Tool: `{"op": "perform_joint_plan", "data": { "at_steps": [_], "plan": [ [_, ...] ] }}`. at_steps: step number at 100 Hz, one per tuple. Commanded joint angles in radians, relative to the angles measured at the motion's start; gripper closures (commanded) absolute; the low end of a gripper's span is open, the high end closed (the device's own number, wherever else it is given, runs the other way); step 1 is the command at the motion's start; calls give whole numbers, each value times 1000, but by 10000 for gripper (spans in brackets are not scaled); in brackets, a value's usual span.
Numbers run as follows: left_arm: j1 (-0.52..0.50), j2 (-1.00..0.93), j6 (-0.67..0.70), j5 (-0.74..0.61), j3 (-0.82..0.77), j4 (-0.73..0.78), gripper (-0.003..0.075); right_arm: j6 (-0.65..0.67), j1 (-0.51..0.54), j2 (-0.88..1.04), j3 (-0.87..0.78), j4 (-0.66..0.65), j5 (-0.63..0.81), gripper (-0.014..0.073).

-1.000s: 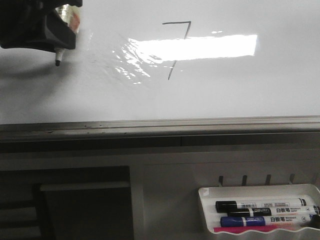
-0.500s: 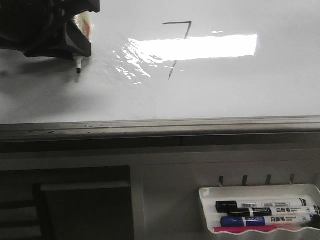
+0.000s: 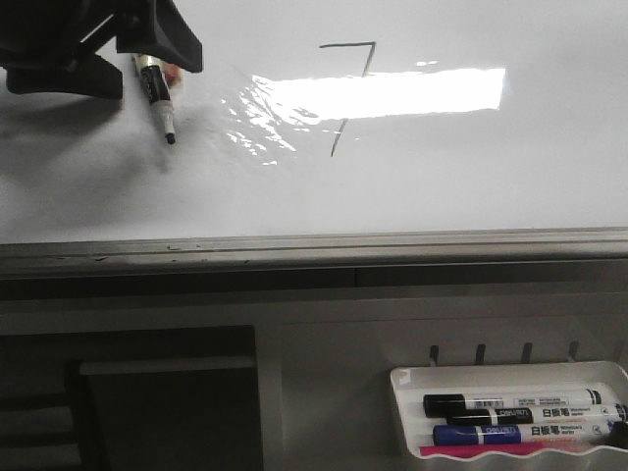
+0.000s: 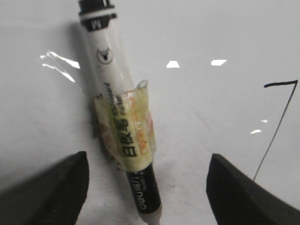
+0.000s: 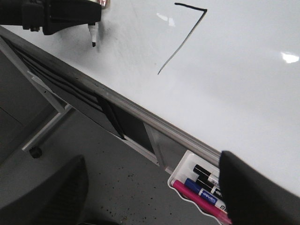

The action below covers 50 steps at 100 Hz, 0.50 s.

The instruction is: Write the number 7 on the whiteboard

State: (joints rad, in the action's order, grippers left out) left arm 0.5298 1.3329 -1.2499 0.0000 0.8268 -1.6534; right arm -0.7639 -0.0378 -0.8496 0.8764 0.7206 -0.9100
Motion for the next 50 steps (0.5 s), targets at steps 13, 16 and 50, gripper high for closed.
{"op": "perform_joint_plan", "data": {
  "at_steps": [13,16,50],
  "plan": [
    [-3,-113,7,12,10,55,206,-4,8,10,24,47,52,83],
    [-3,-134,7,12,3,68,206,-4,8,10,24,47,54,83],
    [-3,-440,0,12,-45,232,232,-4,8,17,24,189,231,118]
  ]
}}
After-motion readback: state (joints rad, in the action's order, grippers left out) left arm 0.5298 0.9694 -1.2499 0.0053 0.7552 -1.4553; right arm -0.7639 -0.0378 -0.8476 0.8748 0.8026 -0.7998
